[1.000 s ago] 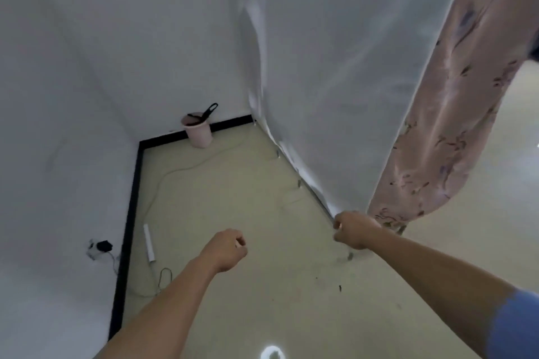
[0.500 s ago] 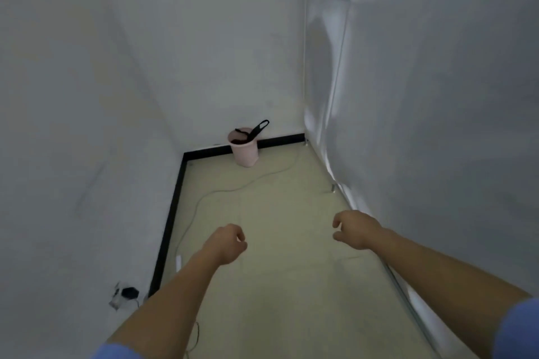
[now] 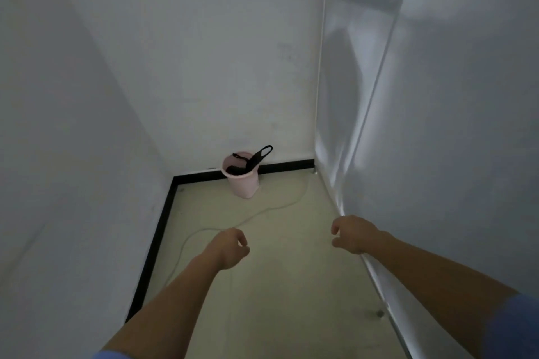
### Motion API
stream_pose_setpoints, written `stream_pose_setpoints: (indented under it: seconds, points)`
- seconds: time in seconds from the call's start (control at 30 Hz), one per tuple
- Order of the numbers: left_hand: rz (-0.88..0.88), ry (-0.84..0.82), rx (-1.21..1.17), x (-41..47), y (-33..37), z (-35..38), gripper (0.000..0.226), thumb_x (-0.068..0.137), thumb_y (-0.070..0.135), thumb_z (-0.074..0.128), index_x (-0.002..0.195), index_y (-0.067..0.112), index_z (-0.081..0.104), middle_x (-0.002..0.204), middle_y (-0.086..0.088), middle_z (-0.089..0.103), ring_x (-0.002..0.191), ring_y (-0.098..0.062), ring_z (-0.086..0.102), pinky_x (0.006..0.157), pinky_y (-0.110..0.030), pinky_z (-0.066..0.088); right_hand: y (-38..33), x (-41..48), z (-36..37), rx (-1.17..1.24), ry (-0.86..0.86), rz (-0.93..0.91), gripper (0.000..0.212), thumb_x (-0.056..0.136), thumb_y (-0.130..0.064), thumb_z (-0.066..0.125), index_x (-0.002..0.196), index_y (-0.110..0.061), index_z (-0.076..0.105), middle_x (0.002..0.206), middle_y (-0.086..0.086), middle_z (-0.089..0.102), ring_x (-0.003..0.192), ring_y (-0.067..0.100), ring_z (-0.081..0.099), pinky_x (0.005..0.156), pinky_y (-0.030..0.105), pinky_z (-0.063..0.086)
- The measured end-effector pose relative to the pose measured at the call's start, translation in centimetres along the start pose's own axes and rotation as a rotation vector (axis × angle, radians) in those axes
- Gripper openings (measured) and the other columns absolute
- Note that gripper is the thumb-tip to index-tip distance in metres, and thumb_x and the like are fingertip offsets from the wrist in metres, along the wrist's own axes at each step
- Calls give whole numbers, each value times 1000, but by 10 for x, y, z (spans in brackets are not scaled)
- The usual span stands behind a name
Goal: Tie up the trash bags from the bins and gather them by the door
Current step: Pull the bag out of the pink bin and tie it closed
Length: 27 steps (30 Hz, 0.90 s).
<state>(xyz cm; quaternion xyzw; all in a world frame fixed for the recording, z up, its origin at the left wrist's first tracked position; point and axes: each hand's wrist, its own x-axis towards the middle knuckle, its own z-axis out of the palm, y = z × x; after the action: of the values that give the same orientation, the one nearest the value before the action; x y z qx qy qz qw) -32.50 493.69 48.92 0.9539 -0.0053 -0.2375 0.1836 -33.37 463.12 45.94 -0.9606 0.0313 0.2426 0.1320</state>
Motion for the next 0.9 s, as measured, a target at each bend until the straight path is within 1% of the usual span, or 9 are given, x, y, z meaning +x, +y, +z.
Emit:
stream_pose_setpoints:
  seconds: [0.1, 0.13, 0.27, 0.37, 0.47, 0.57, 0.7, 0.8, 0.9]
  points:
    - [-23, 28, -71, 57, 18, -28, 24, 88, 32, 59, 107, 18, 64, 110, -8, 64, 94, -22, 62, 76, -26, 43, -2, 69, -50, -30, -2, -29, 39, 90, -38, 59, 125, -21, 55, 126, 4, 56, 111, 21, 55, 89, 30, 43]
    - [-30, 19, -82, 73, 20, -35, 24, 88, 33, 60, 107, 19, 64, 109, -7, 63, 94, -22, 62, 75, -26, 43, -6, 90, -65, -39, -8, -38, 38, 90, -38, 59, 124, -21, 55, 126, 3, 57, 110, 21, 55, 88, 29, 43]
    - [-89, 2, -101, 139, 11, -63, 26, 88, 33, 60, 110, 19, 63, 117, -8, 62, 105, -23, 60, 82, -26, 43, -35, 177, -105, -70, -34, -109, 37, 91, -38, 57, 124, -21, 55, 125, 2, 57, 108, 19, 55, 87, 28, 42]
    - [-130, -22, -125, 202, -10, -84, 28, 89, 32, 59, 111, 16, 63, 119, -10, 61, 105, -24, 59, 85, -28, 45, -62, 248, -115, -83, -63, -154, 37, 92, -37, 57, 124, -21, 55, 126, 3, 57, 110, 20, 55, 92, 31, 45]
    - [-147, -31, -145, 265, -32, -106, 29, 90, 32, 58, 112, 15, 62, 119, -12, 59, 106, -25, 59, 88, -30, 47, -86, 313, -118, -108, -101, -150, 37, 92, -38, 57, 124, -21, 54, 127, 4, 55, 113, 21, 53, 95, 33, 44]
    - [-162, -42, -157, 335, -57, -134, 29, 91, 32, 58, 114, 14, 62, 120, -12, 60, 106, -25, 59, 87, -31, 47, -109, 384, -126, -106, -137, -126, 37, 92, -38, 57, 125, -21, 54, 128, 4, 55, 113, 21, 53, 93, 32, 43]
    - [-175, -105, -157, 410, -79, -174, 30, 91, 31, 58, 115, 12, 61, 122, -12, 58, 106, -26, 60, 89, -32, 49, -142, 463, -148, -86, -159, -84, 37, 91, -39, 59, 123, -22, 55, 126, 3, 57, 110, 20, 54, 89, 29, 43]
    - [-189, -126, -158, 459, -89, -199, 30, 91, 30, 58, 115, 12, 61, 122, -12, 58, 106, -25, 60, 90, -33, 50, -163, 510, -162, -79, -177, -95, 37, 89, -40, 60, 121, -22, 57, 124, 3, 58, 110, 22, 55, 91, 31, 45]
    - [-200, -138, -187, 506, -90, -213, 29, 91, 31, 58, 115, 13, 61, 123, -11, 56, 106, -24, 59, 91, -34, 50, -174, 561, -172, -86, -215, -115, 37, 89, -40, 60, 121, -23, 57, 123, 2, 59, 109, 21, 55, 87, 30, 44]
